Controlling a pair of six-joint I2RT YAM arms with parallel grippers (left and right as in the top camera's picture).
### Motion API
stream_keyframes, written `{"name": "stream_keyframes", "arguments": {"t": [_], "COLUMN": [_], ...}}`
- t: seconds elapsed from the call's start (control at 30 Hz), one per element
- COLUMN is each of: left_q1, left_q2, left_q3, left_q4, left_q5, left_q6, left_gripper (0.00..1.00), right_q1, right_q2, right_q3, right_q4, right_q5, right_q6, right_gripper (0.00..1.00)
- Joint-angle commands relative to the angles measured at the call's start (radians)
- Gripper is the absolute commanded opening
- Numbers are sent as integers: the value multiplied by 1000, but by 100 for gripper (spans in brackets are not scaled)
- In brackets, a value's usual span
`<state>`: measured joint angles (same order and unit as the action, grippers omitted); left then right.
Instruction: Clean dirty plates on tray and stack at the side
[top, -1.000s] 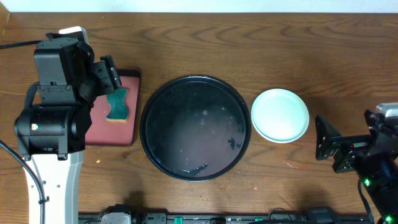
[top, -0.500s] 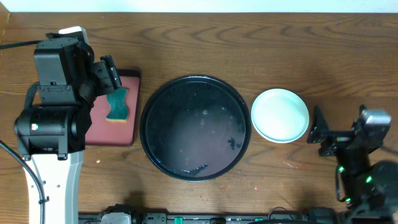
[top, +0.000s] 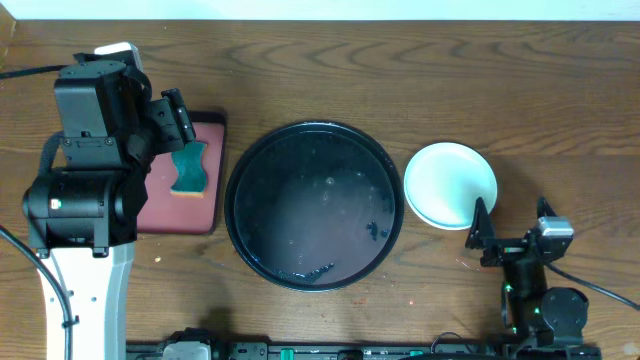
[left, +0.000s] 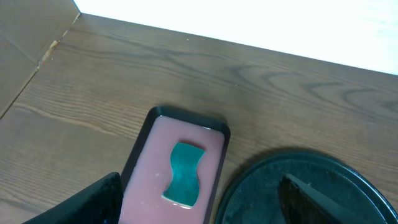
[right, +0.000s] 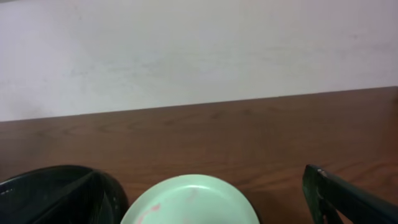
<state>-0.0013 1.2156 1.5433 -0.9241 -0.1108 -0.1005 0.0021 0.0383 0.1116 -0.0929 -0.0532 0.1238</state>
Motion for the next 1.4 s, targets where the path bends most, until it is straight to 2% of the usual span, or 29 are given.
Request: {"name": "stream_keyframes", "arguments": {"t": [0.0,0.17,1.17,1.37], "left_q1": [0,0,-10,-13], "left_q2": [0,0,1,-45], "left_q3": [-6,-6,-6,-14], "left_q4": [-3,-3,-3,-3], "left_q5": [-5,-5,-5,-5], "left_q6": [-5,-5,-5,-5], "left_gripper": [80,80,80,80], "right_q1": [-7,-7,-5,-5], "right_q2": [-34,-34,-34,-34], "right_q3": [-51,-107,-106,-106], "right_q4": [17,19,23,23], "right_q5": [-7,-7,-7,-7], "right_q6": [21,21,21,21], "right_gripper": [99,99,99,99]}}
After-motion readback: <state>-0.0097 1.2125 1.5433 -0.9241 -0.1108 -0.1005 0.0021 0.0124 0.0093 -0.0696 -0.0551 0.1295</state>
